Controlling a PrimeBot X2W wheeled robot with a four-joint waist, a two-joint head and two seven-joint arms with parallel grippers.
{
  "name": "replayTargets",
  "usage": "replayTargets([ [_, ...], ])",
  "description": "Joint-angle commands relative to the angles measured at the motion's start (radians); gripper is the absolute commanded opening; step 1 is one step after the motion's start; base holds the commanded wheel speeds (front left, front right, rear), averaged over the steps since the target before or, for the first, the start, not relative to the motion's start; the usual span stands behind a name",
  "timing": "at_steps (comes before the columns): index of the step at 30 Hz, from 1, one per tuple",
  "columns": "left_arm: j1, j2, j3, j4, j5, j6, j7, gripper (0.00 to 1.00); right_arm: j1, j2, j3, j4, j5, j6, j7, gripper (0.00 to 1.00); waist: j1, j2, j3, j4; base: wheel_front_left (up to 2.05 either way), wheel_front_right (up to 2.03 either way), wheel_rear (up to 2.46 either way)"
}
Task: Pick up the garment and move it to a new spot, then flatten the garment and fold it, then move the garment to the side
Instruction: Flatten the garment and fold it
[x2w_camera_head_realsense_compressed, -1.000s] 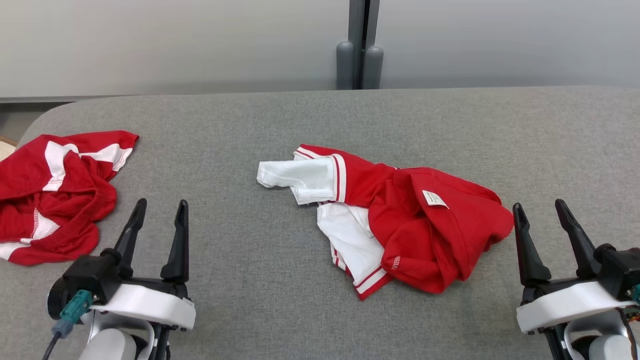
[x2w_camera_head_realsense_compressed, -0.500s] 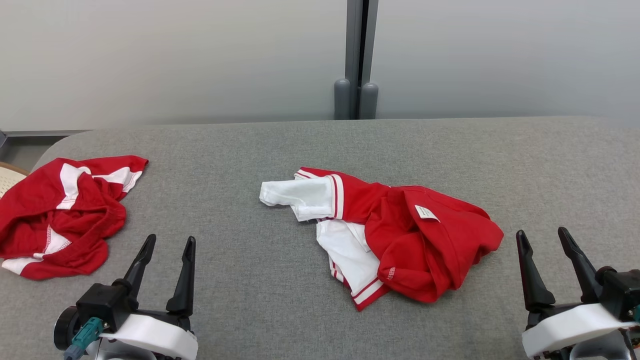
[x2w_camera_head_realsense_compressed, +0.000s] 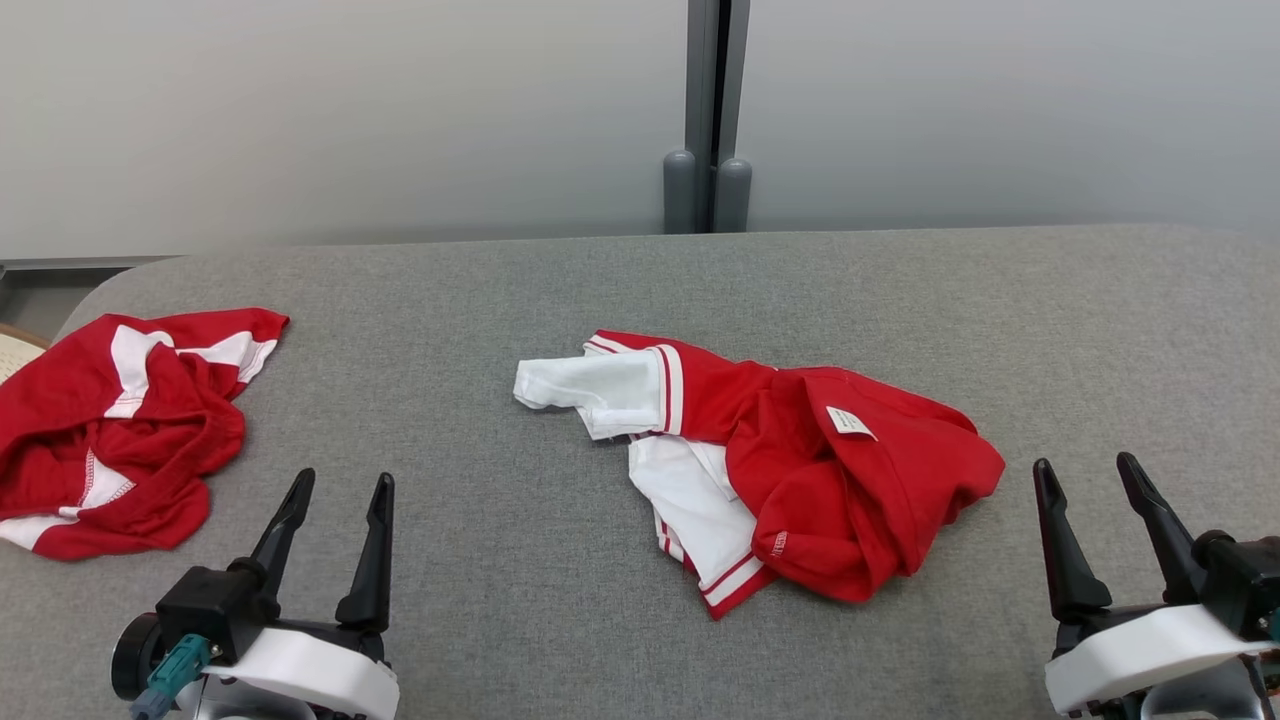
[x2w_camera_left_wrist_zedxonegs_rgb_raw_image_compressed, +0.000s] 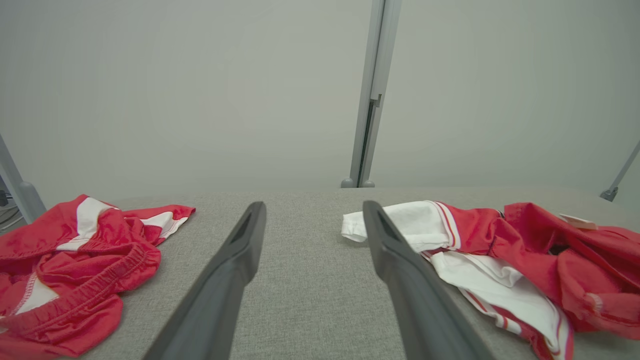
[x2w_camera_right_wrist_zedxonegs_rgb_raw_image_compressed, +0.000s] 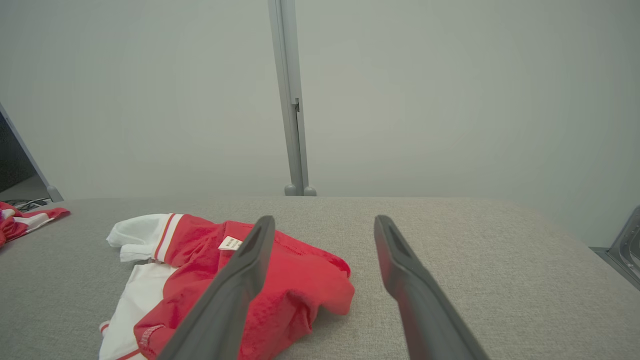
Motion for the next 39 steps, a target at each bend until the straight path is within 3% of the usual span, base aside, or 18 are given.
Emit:
replayTargets([
  [1,-0.008,0.003,0.001,0.003,0.007,0.0,-0.005,1.0,0.003,-0.001,-0.005,-0.005,-0.004,0.0,0.0,1.0,0.0,-0.0001,0.001,0.001,0.0,0.0,0.0],
  [11,-0.058,-0.016,-0.009,-0.008,0.02,-0.004,-0.005,1.0,-0.042,-0.024,0.043,0.017,-0.011,0.0,0.047,1.0,0.0,-0.0001,0.055,0.03,0.0,0.0,0.0],
  [25,-0.16,-0.111,-0.009,-0.032,0.077,-0.041,-0.005,1.0,-0.245,-0.126,0.212,0.15,-0.057,0.0,0.23,1.0,0.0,-0.0001,0.216,0.136,0.0,0.0,0.0],
  [26,-0.163,-0.116,-0.006,-0.032,0.083,-0.044,-0.005,1.0,-0.256,-0.127,0.206,0.155,-0.069,0.0,0.243,0.59,0.0,-0.0001,0.22,0.139,0.0,0.0,0.0],
  [27,-0.163,-0.116,-0.006,-0.032,0.083,-0.044,-0.005,1.0,-0.256,-0.127,0.206,0.155,-0.069,0.0,0.243,0.59,0.0,-0.0001,0.22,0.139,0.0,0.0,0.0],
  [28,-0.163,-0.12,-0.002,-0.03,0.087,-0.046,-0.005,1.0,-0.261,-0.13,0.2,0.163,-0.077,0.0,0.265,0.4,0.0,-0.0001,0.223,0.141,0.0,0.0,0.0],
  [29,-0.163,-0.123,0.004,-0.028,0.09,-0.05,-0.005,1.0,-0.262,-0.128,0.194,0.165,-0.076,0.0,0.278,0.0,0.0,-0.0001,0.228,0.142,0.0,0.0,0.0],
  [35,-0.165,-0.141,0.037,-0.026,0.112,-0.059,-0.005,1.0,-0.244,-0.097,0.099,0.118,-0.046,0.0,0.249,0.0,0.0,-0.0001,0.238,0.126,0.0,0.0,0.0],
  [39,-0.17,-0.144,0.056,-0.034,0.134,-0.067,-0.005,1.0,-0.21,-0.04,-0.065,0.098,-0.023,0.0,0.207,0.0,0.0,-0.0001,0.247,0.099,0.0,0.0,0.0],
])
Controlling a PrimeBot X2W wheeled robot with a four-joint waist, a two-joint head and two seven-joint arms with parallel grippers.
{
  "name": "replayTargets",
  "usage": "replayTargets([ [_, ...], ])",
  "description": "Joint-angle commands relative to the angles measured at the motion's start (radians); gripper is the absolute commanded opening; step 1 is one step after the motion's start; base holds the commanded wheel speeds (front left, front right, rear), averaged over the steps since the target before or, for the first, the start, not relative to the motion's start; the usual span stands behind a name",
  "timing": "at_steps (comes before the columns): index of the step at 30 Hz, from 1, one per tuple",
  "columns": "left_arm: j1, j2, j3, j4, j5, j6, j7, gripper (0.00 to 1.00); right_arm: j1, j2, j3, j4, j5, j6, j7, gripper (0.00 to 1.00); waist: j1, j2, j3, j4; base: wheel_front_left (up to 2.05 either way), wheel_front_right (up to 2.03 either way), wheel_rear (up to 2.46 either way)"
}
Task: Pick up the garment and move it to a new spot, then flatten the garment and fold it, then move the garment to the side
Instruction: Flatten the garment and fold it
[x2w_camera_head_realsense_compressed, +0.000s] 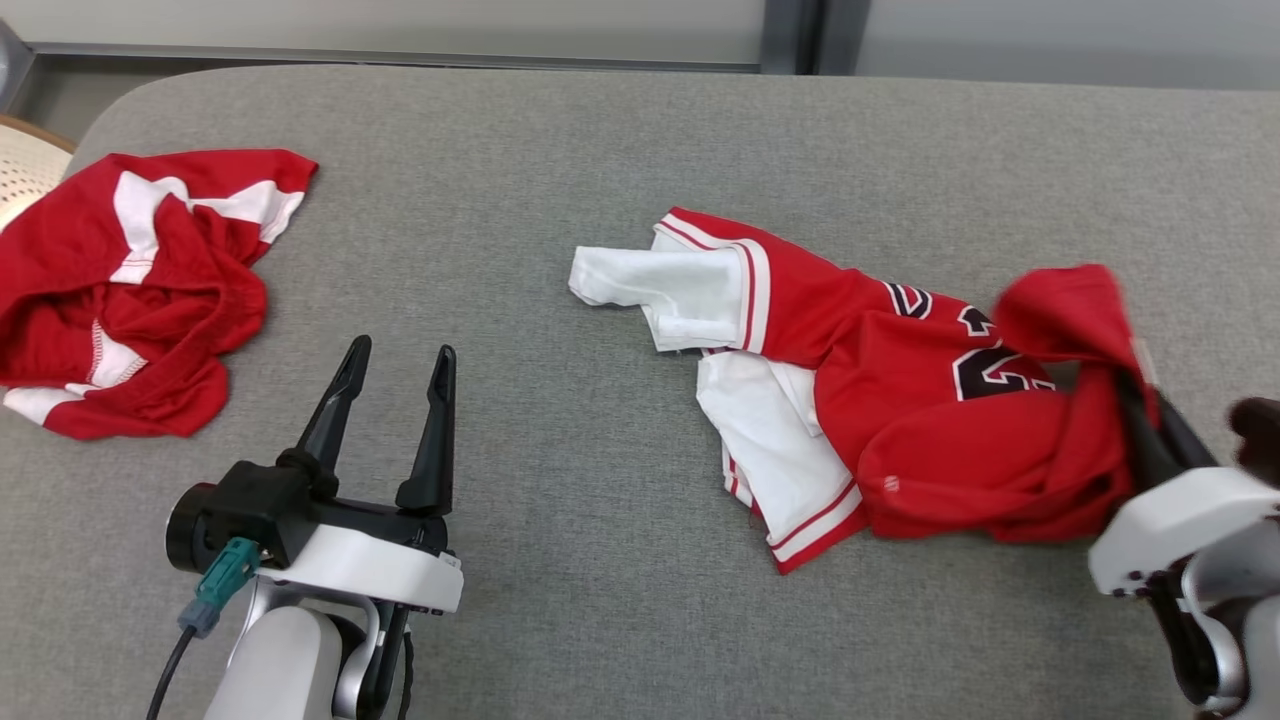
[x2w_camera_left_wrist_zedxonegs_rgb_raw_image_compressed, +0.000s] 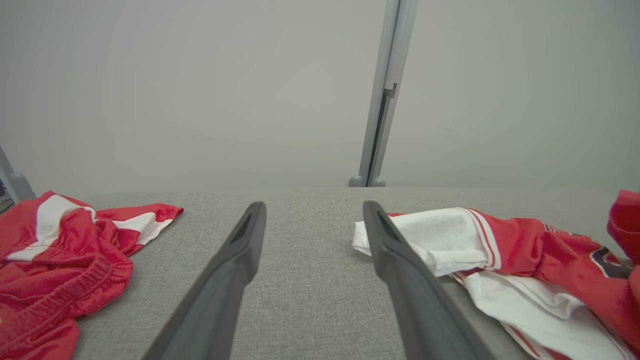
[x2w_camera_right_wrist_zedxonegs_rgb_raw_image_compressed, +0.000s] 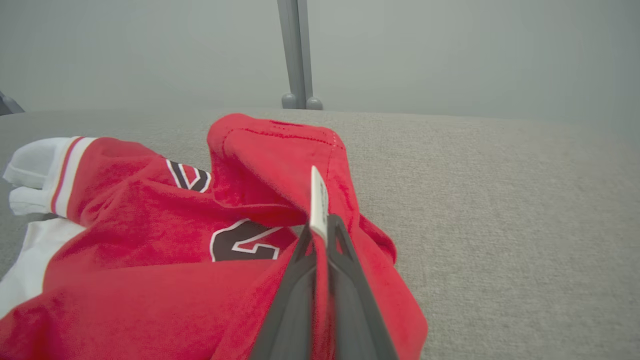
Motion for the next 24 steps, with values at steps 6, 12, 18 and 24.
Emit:
replayTargets([
  [6,-0.025,0.002,0.022,-0.001,0.021,-0.013,-0.005,1.0,0.057,0.066,-0.2,0.037,0.044,-0.001,-0.044,0.0,0.0,0.0,0.017,-0.028,0.0,0.0,0.0],
  [12,-0.03,-0.001,0.039,0.004,0.028,-0.017,-0.005,1.0,0.073,0.091,-0.276,0.122,0.102,-0.001,-0.116,1.0,0.0,0.0,0.024,-0.044,0.0,0.0,0.0],
  [18,-0.014,-0.004,0.057,0.008,0.037,-0.015,-0.005,1.0,0.064,0.093,-0.217,0.074,0.094,0.0,-0.279,1.0,0.0,0.0,0.006,-0.059,0.0,0.0,0.0],
  [24,0.011,-0.005,0.073,0.015,0.04,-0.011,-0.005,1.0,0.089,0.068,-0.119,-0.059,0.018,0.0,-0.327,1.0,0.0,0.0,-0.036,-0.069,0.0,0.0,0.0],
])
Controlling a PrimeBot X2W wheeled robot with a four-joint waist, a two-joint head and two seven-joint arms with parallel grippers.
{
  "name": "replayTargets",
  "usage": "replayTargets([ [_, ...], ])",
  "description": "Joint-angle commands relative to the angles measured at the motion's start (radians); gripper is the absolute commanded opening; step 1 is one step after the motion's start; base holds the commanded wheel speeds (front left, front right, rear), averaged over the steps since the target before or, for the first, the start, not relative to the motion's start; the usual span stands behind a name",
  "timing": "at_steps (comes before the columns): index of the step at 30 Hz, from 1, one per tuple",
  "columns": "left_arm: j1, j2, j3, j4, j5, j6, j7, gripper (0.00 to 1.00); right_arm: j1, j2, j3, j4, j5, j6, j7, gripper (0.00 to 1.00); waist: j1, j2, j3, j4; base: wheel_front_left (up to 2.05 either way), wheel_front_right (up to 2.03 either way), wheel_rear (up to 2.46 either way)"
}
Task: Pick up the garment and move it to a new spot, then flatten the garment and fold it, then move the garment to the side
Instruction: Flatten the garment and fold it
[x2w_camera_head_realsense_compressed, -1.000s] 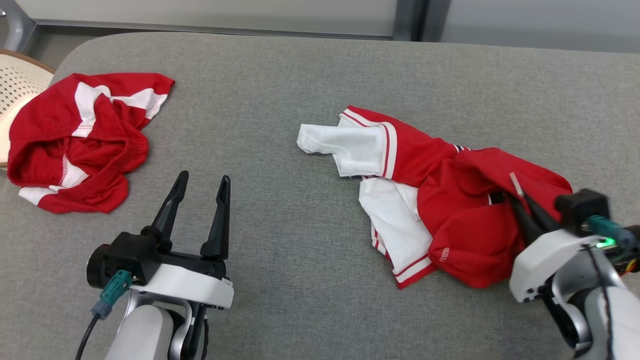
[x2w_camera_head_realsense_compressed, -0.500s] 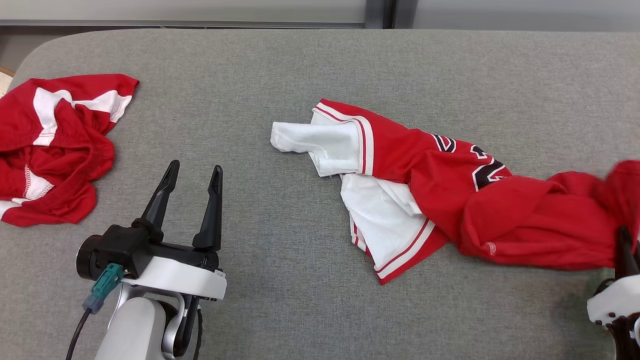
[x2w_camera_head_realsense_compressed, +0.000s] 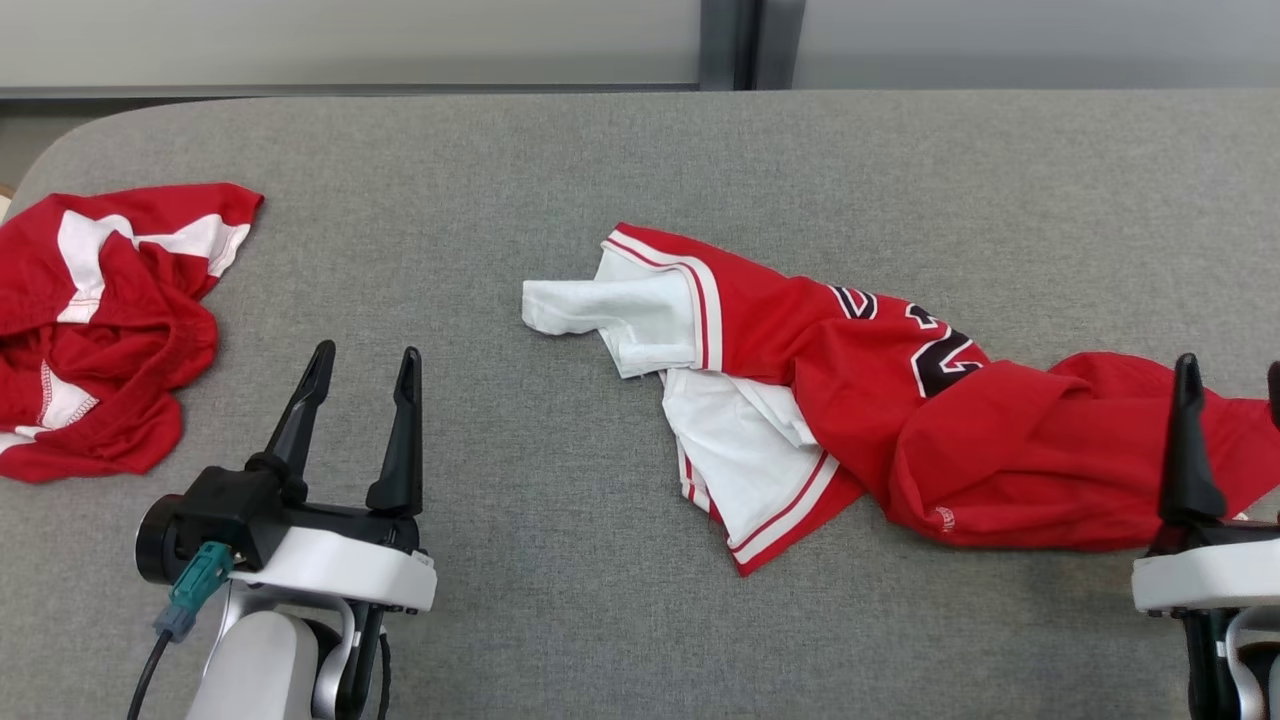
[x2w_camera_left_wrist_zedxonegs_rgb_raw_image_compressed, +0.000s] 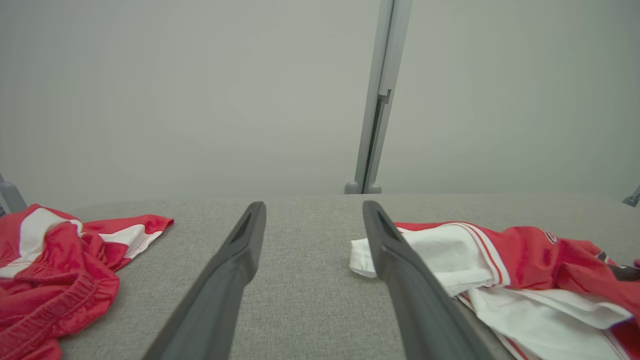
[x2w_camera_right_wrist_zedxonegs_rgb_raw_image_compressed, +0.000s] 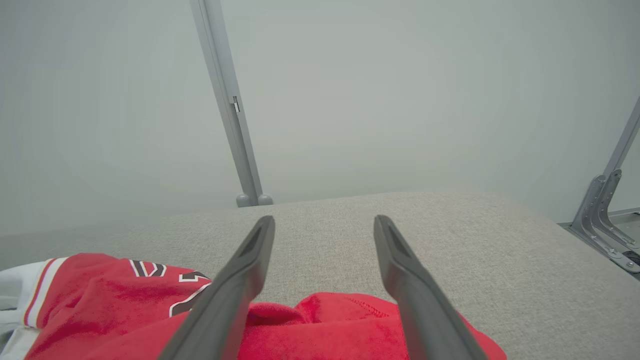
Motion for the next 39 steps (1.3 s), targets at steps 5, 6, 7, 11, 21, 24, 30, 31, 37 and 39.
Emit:
replayTargets([
  [5,0.034,0.006,0.009,0.015,0.008,0.003,-0.005,1.0,0.044,-0.027,0.1,-0.082,-0.031,0.0,0.033,1.0,0.0,0.0,-0.062,-0.007,0.0,0.0,0.0],
  [6,0.04,0.006,0.009,0.02,0.008,0.002,-0.005,1.0,0.057,-0.03,0.119,-0.091,-0.031,0.0,0.047,1.0,0.0,0.0,-0.073,-0.007,0.0,0.0,0.0],
  [7,0.047,0.006,0.008,0.024,0.008,0.002,-0.005,1.0,0.069,-0.032,0.136,-0.098,-0.03,0.0,0.054,1.0,0.0,0.0,-0.082,-0.007,0.0,0.0,0.0],
  [11,0.061,0.005,0.004,0.035,0.008,0.002,-0.005,1.0,0.099,-0.033,0.168,-0.114,-0.019,0.0,0.074,1.0,0.0,0.0,-0.103,-0.005,0.0,0.0,0.0],
  [21,0.08,0.014,0.001,0.053,0.001,0.011,-0.005,1.0,0.134,-0.023,0.167,-0.124,-0.006,0.0,0.08,1.0,0.0,0.0,-0.125,-0.009,0.0,0.0,0.0],
  [24,0.078,0.015,-0.003,0.055,0.0,0.014,-0.005,1.0,0.131,-0.023,0.164,-0.121,-0.007,0.0,0.082,1.0,0.0,0.0,-0.124,-0.008,0.0,0.0,0.0],
  [30,0.064,0.014,-0.012,0.056,-0.002,0.017,-0.004,1.0,0.135,-0.034,0.255,-0.083,0.006,0.0,0.121,1.0,0.0,0.0,-0.116,-0.001,0.0,0.0,0.0],
  [31,0.06,0.014,-0.014,0.057,-0.002,0.017,-0.003,1.0,0.142,-0.042,0.282,-0.069,0.004,0.0,0.133,1.0,0.0,0.0,-0.113,0.002,0.0,0.0,0.0],
  [37,0.043,0.008,-0.028,0.06,-0.006,0.017,-0.003,1.0,0.124,-0.063,0.386,0.043,0.001,0.0,0.166,1.0,0.0,0.0,-0.089,0.022,0.0,0.0,0.0],
  [39,0.034,0.004,-0.033,0.061,-0.009,0.019,-0.004,1.0,0.105,-0.072,0.406,0.08,-0.016,0.0,0.159,1.0,0.0,0.0,-0.082,0.027,0.0,0.0,0.0],
])
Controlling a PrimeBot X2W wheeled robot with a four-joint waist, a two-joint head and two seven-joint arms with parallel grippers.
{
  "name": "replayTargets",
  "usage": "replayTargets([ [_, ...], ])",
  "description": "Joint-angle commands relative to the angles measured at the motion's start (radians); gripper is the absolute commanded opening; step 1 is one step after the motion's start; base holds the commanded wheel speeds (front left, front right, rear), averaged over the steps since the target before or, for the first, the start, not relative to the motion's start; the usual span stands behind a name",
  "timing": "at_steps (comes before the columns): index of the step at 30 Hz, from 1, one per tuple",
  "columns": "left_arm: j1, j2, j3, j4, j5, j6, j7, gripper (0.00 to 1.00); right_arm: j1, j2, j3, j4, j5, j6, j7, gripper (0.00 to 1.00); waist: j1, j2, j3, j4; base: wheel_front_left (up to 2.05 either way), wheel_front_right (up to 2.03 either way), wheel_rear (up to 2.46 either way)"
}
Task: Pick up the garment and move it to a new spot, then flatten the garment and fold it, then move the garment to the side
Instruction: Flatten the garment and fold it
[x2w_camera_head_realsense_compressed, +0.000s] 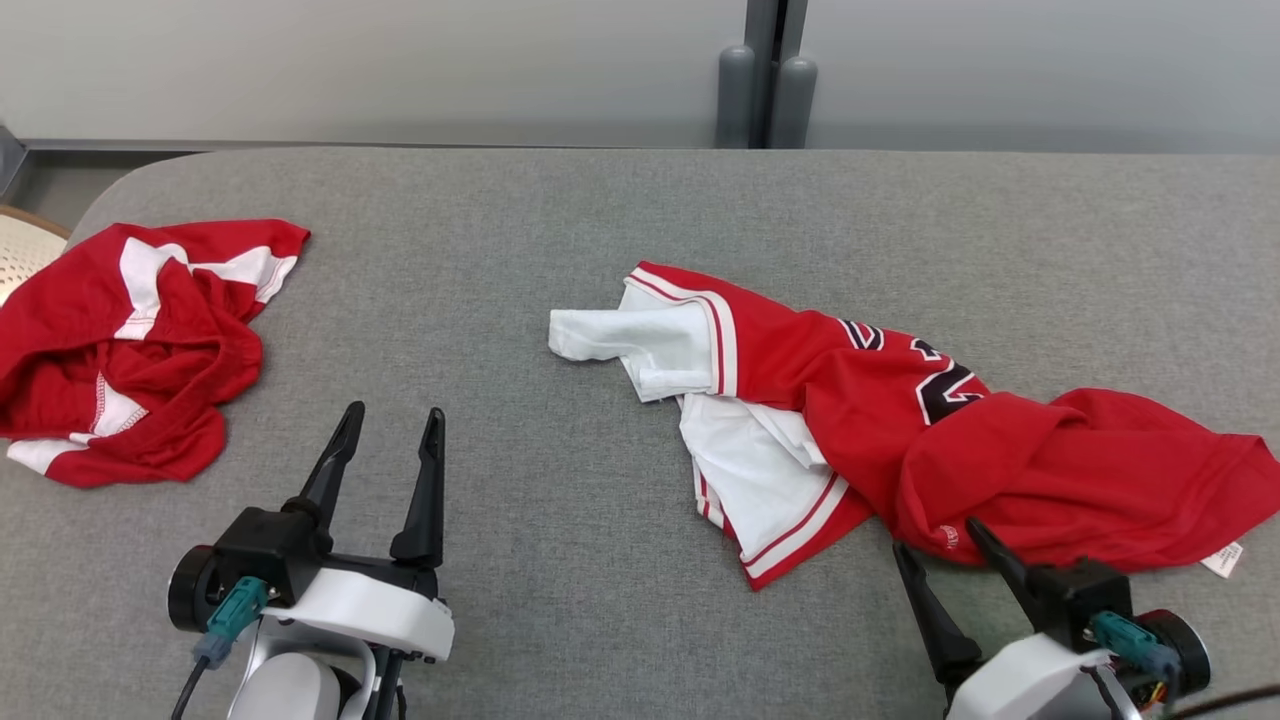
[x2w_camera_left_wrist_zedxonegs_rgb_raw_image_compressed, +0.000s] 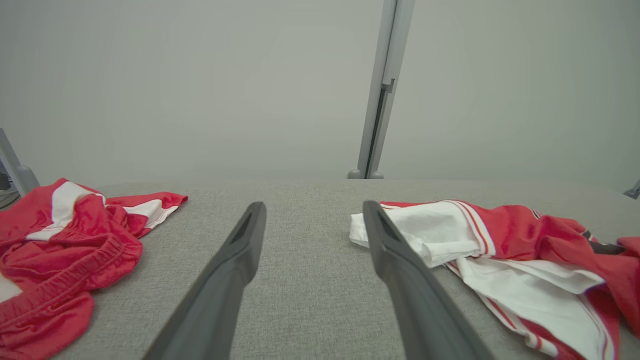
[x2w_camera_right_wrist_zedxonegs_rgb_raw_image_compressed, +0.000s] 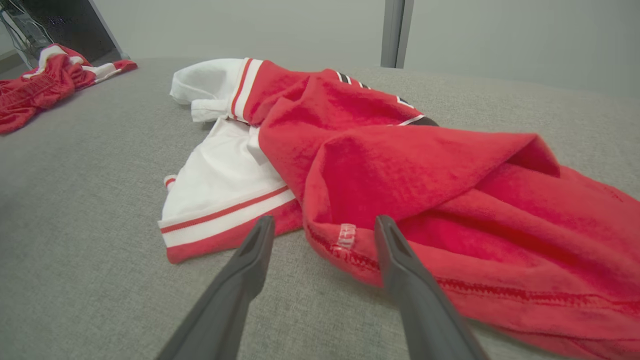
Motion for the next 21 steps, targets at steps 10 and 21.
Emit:
replayTargets([
  [10,-0.038,-0.005,-0.007,0.011,-0.008,0.009,-0.005,1.0,-0.1,0.007,0.016,0.14,-0.05,-0.001,-0.035,0.0,0.0,0.0,0.02,0.009,0.0,0.0,0.0],
  [21,-0.042,0.005,0.017,-0.017,-0.005,0.018,-0.005,1.0,-0.135,0.013,-0.18,0.069,-0.007,-0.001,-0.094,0.0,0.0,0.0,0.045,-0.024,0.0,0.0,0.0],
])
